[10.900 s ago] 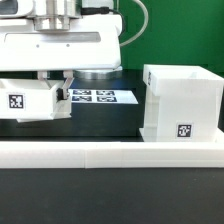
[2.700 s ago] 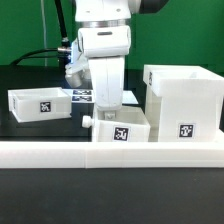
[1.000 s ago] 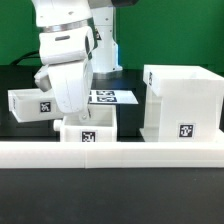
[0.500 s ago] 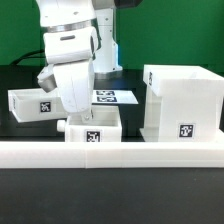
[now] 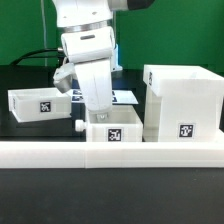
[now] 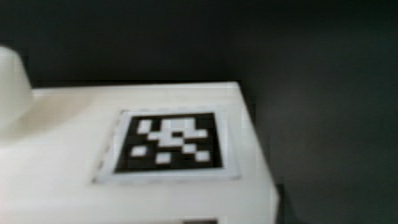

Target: Assemble drawer

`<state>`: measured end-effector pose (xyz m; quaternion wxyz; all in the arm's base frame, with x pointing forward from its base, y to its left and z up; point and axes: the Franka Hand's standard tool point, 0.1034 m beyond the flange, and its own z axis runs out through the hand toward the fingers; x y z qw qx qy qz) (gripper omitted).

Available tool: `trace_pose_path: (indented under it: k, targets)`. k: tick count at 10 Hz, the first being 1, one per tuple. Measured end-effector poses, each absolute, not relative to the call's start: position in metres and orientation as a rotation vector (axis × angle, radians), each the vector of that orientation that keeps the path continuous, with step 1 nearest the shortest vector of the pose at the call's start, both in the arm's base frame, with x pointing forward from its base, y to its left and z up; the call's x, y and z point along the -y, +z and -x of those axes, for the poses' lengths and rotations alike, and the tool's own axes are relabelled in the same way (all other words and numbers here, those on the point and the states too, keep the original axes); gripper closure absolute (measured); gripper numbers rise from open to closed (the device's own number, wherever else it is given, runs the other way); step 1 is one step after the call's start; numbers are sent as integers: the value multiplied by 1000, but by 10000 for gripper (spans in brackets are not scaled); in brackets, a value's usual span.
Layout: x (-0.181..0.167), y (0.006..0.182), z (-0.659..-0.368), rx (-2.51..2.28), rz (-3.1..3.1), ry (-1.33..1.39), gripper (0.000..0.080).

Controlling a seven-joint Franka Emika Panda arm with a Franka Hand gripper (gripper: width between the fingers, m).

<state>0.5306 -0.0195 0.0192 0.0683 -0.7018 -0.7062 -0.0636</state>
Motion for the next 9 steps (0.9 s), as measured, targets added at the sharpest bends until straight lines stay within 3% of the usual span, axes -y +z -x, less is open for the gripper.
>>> trace_pose_path:
  k: [9]
  targets:
    - [0,17,-536,2165,2079,-95,758]
